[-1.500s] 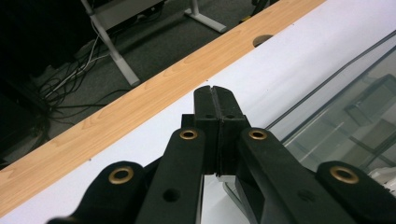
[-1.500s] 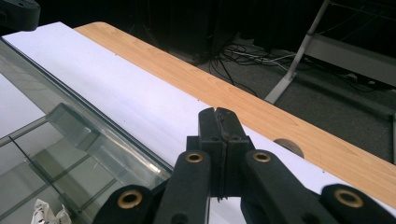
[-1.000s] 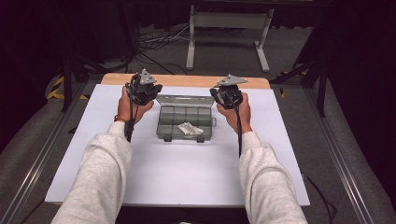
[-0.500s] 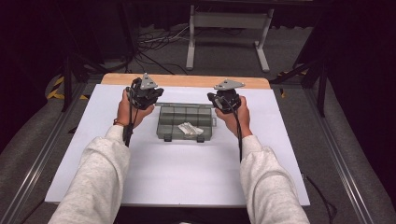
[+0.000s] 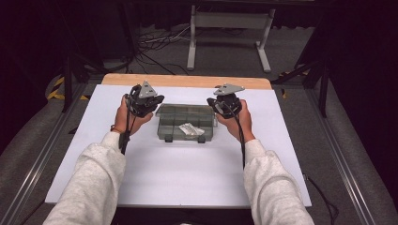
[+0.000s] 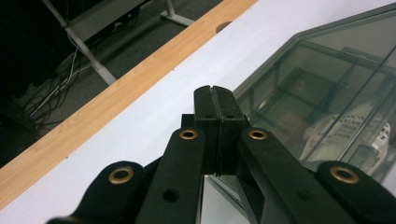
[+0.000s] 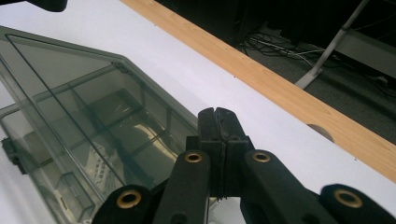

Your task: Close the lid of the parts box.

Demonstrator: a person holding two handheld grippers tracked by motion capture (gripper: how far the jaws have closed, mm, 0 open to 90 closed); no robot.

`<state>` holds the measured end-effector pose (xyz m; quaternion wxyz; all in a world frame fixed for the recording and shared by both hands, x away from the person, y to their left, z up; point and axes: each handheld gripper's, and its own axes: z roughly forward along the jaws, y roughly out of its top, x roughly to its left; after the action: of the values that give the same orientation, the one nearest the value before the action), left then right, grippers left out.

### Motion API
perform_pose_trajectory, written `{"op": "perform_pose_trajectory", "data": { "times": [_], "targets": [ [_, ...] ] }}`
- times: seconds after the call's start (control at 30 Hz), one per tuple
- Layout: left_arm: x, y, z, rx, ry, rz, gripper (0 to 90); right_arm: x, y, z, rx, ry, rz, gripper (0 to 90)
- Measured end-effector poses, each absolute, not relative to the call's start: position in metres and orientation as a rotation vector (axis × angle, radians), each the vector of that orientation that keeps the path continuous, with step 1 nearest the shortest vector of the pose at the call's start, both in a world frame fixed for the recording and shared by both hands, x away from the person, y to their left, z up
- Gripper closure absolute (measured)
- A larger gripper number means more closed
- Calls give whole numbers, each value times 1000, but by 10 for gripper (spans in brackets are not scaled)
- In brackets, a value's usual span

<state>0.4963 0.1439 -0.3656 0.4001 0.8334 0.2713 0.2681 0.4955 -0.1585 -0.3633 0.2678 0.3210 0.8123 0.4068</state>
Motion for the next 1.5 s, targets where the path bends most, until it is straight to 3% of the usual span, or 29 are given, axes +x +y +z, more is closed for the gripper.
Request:
{"op": "perform_pose_trajectory", "data": {
  "times": [1.5],
  "targets": [
    [455,142,-410,2203,533,585,900,454,-161,-401,795,2348,1046,900]
  ]
}}
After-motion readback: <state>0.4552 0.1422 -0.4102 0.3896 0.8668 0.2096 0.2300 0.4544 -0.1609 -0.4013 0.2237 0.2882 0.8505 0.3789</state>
